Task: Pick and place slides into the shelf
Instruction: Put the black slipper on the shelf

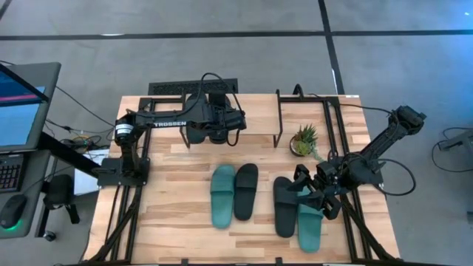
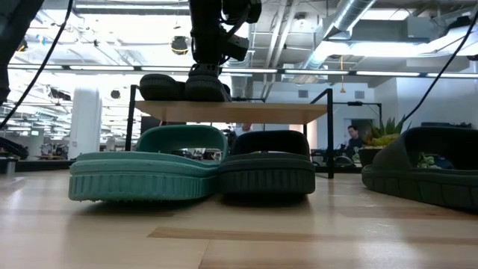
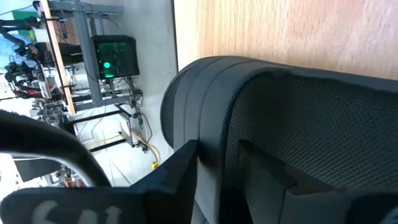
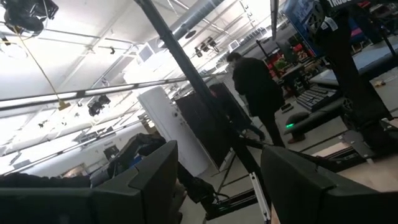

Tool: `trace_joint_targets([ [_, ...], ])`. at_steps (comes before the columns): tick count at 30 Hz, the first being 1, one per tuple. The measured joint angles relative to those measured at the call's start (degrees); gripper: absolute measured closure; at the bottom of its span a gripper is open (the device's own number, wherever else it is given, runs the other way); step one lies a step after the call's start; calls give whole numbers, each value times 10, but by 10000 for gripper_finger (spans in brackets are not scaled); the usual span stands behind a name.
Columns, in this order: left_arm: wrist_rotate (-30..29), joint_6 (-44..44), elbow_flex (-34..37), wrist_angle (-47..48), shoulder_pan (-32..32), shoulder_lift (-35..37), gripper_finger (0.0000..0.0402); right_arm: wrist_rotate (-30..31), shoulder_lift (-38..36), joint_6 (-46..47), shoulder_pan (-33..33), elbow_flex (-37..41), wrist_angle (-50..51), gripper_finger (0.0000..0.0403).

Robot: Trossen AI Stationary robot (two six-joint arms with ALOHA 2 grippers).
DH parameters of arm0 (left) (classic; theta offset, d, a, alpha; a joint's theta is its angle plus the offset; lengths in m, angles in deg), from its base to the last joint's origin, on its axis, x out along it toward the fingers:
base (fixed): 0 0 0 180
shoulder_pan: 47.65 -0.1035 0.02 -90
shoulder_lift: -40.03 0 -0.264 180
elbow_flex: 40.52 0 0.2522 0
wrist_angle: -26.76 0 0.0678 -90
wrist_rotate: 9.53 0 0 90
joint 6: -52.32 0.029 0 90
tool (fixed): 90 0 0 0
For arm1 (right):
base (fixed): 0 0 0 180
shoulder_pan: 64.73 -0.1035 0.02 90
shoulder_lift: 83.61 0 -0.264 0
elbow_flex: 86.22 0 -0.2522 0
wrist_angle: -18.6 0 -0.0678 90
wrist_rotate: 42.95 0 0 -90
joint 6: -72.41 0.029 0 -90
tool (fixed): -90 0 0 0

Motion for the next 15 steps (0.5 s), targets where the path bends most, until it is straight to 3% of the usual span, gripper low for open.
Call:
trace_joint_targets([
  [15,10,9,0,10,6,0,279,0,0,11,-1,0,0,188],
])
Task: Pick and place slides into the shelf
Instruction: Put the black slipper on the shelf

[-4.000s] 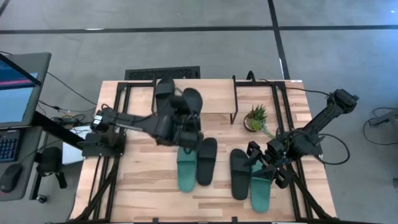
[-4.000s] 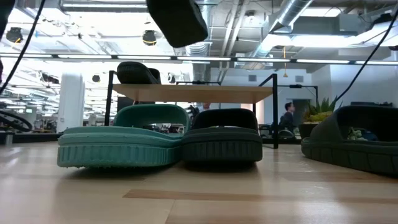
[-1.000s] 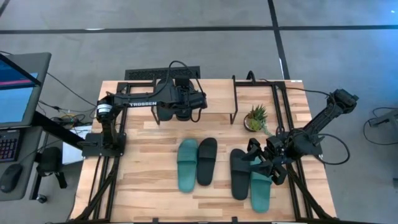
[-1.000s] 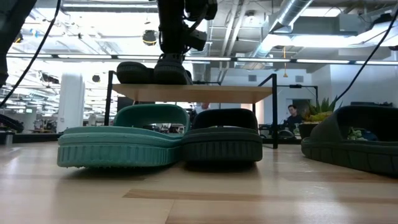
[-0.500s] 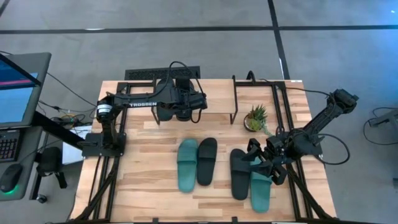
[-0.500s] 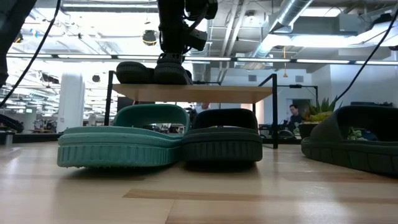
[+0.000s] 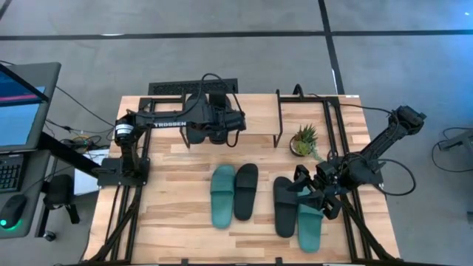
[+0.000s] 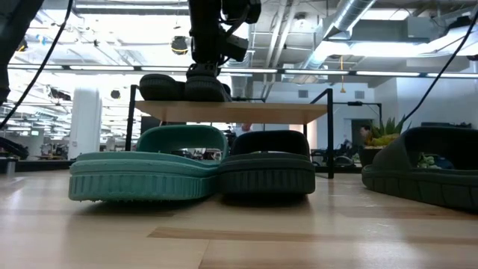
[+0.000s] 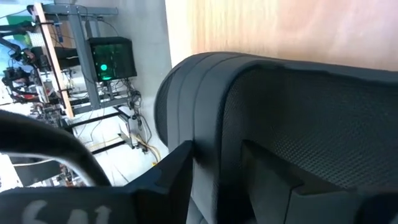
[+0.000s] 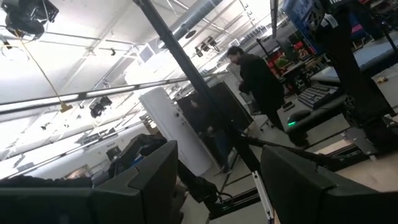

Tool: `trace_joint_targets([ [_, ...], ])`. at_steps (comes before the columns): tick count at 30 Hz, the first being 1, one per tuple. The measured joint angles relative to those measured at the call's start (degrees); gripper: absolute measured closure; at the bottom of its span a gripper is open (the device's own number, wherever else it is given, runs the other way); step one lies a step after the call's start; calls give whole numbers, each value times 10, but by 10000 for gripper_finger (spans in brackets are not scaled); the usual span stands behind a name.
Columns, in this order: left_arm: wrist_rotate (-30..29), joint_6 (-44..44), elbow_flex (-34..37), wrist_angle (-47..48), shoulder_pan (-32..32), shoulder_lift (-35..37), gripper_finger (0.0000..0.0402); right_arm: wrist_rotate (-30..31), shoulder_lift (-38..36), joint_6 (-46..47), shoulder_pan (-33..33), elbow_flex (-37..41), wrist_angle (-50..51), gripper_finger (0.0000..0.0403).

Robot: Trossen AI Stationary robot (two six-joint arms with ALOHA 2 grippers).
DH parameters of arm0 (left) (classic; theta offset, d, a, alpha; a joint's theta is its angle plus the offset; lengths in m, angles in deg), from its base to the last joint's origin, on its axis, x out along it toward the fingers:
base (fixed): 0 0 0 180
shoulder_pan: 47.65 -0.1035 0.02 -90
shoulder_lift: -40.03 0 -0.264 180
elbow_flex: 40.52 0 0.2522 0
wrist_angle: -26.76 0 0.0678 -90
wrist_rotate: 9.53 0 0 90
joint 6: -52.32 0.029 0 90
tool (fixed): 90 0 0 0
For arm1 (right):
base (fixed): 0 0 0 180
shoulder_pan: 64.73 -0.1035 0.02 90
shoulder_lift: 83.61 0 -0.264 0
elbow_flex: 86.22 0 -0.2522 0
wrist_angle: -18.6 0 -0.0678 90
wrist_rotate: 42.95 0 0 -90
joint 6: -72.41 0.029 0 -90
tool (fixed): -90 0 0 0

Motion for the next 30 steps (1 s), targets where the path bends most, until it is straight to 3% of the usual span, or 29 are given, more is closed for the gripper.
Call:
trace_joint_targets([
  [11,2,7,-33,22,0,0,279,-1,0,0,0,0,1,188],
  [20,66,6,-63,43,-18,0,280,-2,0,0,-4,0,2,188],
  [30,69,7,-63,59,-18,0,280,-1,0,0,-15,0,5,188],
])
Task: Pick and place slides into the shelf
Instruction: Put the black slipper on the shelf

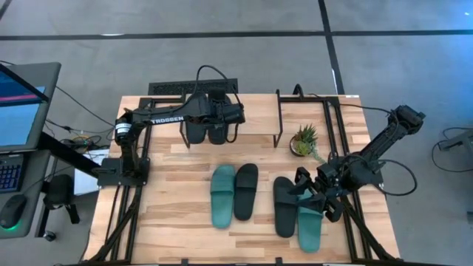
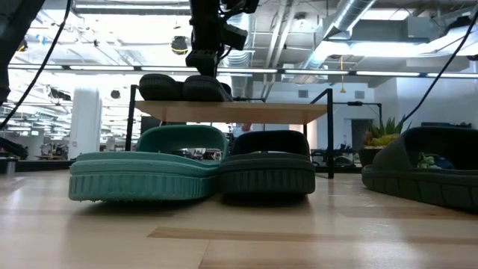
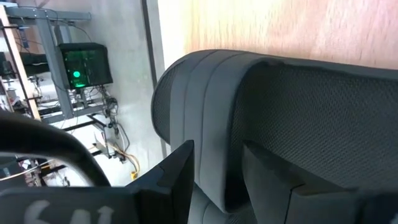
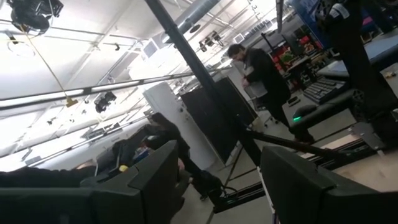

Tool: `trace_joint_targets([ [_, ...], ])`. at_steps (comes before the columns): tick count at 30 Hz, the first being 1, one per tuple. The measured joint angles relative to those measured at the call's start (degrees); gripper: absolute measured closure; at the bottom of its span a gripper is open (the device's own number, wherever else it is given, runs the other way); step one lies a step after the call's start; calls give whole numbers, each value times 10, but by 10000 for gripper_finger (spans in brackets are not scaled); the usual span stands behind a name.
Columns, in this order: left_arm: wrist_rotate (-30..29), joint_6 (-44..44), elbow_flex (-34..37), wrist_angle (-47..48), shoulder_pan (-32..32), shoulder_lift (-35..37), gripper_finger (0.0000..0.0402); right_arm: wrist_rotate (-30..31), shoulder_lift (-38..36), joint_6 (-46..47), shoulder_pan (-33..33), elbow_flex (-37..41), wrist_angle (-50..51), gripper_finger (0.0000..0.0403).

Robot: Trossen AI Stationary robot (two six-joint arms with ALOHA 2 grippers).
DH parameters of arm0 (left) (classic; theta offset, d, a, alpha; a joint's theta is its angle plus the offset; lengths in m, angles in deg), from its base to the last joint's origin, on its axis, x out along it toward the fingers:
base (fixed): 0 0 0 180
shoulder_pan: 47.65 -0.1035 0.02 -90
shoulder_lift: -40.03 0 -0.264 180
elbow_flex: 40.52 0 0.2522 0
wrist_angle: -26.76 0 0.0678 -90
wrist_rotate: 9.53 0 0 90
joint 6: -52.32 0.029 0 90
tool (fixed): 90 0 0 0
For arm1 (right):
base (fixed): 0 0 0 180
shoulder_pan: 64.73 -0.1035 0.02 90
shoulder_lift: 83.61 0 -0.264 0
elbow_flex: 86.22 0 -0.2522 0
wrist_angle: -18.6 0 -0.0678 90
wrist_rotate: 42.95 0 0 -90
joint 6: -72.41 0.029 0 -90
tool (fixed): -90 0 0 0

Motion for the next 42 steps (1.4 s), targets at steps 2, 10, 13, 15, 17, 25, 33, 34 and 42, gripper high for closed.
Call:
trace_joint_targets([
  [2,0,0,0,1,2,0,280,1,0,0,0,0,0,188],
  [10,2,4,0,22,12,27,280,1,0,0,0,0,0,188],
  [13,25,-4,0,29,17,43,280,1,0,0,0,0,6,188],
  [15,39,-10,0,35,22,55,280,1,0,0,0,0,6,188],
  [17,41,-18,0,41,31,65,280,1,0,0,0,0,6,188],
  [25,39,-75,0,57,101,150,280,2,0,24,0,0,17,188],
  [33,-20,-209,0,47,231,254,280,35,0,35,-7,0,39,188],
  [34,-35,-229,0,46,251,264,280,45,1,35,-10,0,45,189],
  [42,-177,-363,0,43,434,298,280,157,9,34,-49,-76,245,225],
])
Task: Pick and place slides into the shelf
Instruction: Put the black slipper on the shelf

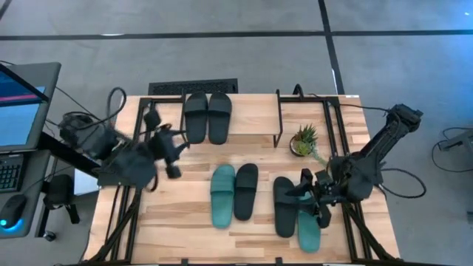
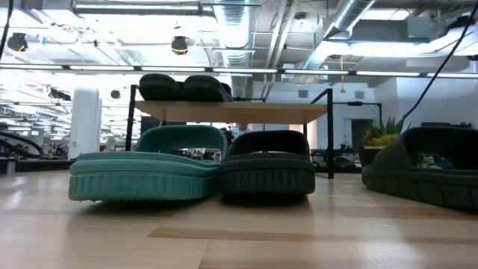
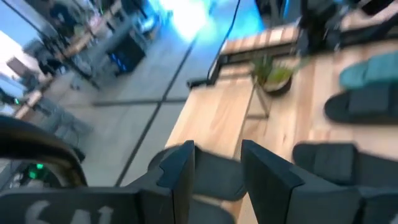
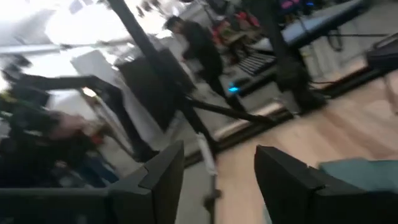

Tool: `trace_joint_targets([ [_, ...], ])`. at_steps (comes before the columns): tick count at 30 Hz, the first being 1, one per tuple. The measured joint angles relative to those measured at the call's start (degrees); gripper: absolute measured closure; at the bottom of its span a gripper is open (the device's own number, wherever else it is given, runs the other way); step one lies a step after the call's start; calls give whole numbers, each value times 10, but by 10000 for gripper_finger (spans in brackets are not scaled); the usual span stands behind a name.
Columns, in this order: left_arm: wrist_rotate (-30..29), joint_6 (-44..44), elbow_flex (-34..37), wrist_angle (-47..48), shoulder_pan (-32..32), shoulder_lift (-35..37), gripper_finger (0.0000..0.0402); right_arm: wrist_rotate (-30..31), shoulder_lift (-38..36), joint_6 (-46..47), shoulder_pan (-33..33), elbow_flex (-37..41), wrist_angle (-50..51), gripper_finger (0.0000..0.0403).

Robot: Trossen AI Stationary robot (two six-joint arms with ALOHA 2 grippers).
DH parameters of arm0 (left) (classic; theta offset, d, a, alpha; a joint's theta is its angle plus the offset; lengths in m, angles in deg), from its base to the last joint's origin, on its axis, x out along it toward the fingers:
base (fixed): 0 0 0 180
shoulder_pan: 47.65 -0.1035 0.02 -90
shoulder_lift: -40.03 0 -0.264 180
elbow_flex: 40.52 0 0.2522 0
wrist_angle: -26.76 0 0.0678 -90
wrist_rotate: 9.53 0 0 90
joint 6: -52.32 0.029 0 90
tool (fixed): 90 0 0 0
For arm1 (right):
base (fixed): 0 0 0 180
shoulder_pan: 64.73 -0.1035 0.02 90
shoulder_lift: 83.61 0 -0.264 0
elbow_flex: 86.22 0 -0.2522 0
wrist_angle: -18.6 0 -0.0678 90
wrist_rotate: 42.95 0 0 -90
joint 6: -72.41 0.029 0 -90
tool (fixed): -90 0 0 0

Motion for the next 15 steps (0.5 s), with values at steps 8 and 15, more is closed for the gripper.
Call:
trace_joint_targets([
  [8,-134,-73,8,-3,126,-11,280,37,97,-20,14,-118,149,269],
  [15,-196,-153,16,-5,169,-13,280,36,197,-20,37,-195,289,261],
])
